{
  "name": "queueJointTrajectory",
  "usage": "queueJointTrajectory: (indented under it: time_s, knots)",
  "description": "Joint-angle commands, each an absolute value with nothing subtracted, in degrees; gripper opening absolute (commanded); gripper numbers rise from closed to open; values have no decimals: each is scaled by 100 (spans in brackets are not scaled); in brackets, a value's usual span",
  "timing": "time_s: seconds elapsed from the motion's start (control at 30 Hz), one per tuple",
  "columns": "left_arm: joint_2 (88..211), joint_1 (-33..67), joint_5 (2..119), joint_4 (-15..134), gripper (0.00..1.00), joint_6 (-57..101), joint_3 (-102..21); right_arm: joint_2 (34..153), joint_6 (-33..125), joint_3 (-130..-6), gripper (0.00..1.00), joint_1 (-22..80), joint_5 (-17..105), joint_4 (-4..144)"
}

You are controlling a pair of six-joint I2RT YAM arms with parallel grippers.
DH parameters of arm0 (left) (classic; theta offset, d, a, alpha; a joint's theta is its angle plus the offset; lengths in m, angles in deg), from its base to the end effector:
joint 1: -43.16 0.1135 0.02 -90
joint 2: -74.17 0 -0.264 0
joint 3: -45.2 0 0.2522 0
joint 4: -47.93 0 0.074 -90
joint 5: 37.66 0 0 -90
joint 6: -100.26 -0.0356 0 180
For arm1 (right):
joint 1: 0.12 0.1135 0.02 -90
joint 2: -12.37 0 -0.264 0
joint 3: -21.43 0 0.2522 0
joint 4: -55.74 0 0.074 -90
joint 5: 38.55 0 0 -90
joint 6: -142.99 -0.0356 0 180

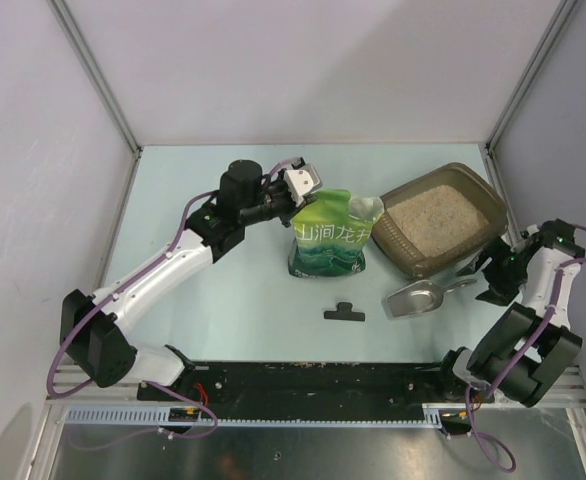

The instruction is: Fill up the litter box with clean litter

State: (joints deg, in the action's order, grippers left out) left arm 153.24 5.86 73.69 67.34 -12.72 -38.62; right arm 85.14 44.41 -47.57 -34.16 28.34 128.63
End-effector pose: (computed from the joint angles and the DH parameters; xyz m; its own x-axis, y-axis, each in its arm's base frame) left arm 0.2506 -0.2072 0.3665 0.1444 0.3471 -0.9266 0.8561 0.4257 0.2929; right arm 0.1885 -0.1105 0.2452 -0.7316 0.6598 -0.1712 0.5552 0.7225 0.4121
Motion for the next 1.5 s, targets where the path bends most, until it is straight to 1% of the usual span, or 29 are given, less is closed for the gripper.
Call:
queueJointTrajectory:
  time_s: [0.0, 0.03, 0.07, 0.13, 0.17, 0.3, 0.43, 0.57, 0.6, 0.67, 0.87, 1.03, 1.13, 1.17, 1.23, 1.27, 1.33, 1.47]
  knots:
    - [15117, 660, 7458, 6196, 0, -1277, -3949, 8348, 4665, -5428, 76, -3415, 2223, 12848]
    - [15117, 669, 7458, 6187, 0, -1268, -3940, 8251, 4884, -5481, 75, -3292, 2044, 12786]
    - [15108, 669, 7440, 6187, 0, -1259, -3931, 8163, 4955, -5543, 75, -2882, 1956, 12664]
    - [15099, 686, 7440, 6187, 0, -1233, -3914, 7786, 5270, -5587, 75, -2414, 1552, 12400]
    - [15082, 695, 7432, 6187, 0, -1189, -3905, 7680, 5438, -5587, 75, -1916, 1455, 12086]
    - [14967, 739, 7449, 6187, 0, -1049, -3870, 7328, 6089, -5552, 74, -919, 1235, 11205]
    - [14801, 809, 7563, 6196, 0, -908, -3808, 7528, 6520, -5430, 73, -391, 1155, 10458]
    - [14686, 888, 7721, 6187, 0, -776, -3729, 7932, 6538, -5350, 71, -31, 664, 9581]
    - [14660, 897, 7748, 6187, 0, -767, -3703, 7977, 6538, -5341, 71, 196, 645, 9447]
    - [14537, 950, 7739, 6187, 0, -776, -3615, 8074, 6599, -5280, 71, 339, 593, 9070]
    - [14177, 1108, 7766, 6196, 0, -925, -3413, 8277, 6670, -5280, 73, 1033, 364, 8576]
    - [13922, 1143, 7730, 6187, 0, -1065, -3193, 8391, 6547, -5288, 72, 1385, 302, 8514]
    - [13816, 1152, 7722, 6196, 0, -1083, -3061, 8426, 6188, -5341, 72, 1377, 460, 8235]
    - [13790, 1143, 7739, 6187, 0, -1075, -3026, 8435, 5586, -5419, 73, 1272, 739, 8102]
    - [13772, 1143, 7774, 6187, 0, -1057, -3017, 8566, 5003, -5840, 73, 1227, 1231, 7978]
    - [13772, 1143, 7800, 6196, 0, -1048, -3000, 8645, 4617, -6016, 73, 1271, 1704, 8039]
    - [13780, 1143, 7871, 6187, 0, -1039, -2991, 8899, 4464, -6550, 73, 1464, 2617, 8450]
    - [13851, 1143, 7985, 6187, 0, -1004, -3026, 9401, 4498, -7247, 71, 1894, 3605, 9075]
